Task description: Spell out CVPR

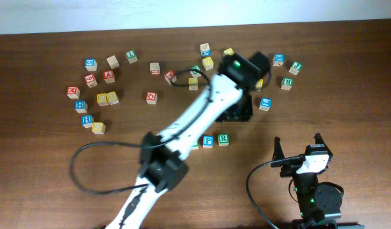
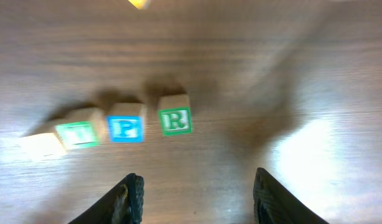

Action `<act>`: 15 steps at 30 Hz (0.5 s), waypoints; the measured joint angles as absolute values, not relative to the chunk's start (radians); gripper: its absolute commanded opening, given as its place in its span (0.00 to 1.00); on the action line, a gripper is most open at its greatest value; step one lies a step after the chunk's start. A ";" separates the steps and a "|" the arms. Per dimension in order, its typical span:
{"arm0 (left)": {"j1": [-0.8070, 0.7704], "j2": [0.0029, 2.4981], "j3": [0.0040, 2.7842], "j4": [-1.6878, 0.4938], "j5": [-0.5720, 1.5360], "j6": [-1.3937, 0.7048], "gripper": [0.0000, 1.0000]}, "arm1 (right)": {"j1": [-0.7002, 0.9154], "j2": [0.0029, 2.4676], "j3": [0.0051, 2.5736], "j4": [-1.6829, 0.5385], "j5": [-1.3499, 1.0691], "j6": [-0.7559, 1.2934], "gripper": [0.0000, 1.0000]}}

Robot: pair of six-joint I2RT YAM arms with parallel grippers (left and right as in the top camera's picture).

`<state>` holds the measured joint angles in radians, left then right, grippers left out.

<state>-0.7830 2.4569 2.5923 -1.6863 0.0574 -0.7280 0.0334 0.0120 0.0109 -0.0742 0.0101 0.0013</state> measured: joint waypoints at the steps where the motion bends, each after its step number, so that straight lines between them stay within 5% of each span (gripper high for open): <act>1: -0.730 2.335 2.595 -1.687 0.046 -0.686 0.53 | 0.033 0.012 0.011 -0.074 0.010 0.001 0.98; 6: -0.496 2.069 2.586 -1.687 0.026 -0.503 0.66 | 0.033 0.012 0.011 -0.075 0.010 0.001 0.98; 15: -0.056 1.813 1.919 -1.666 -0.054 -0.510 0.79 | 0.033 0.012 0.011 -0.075 0.010 0.000 0.98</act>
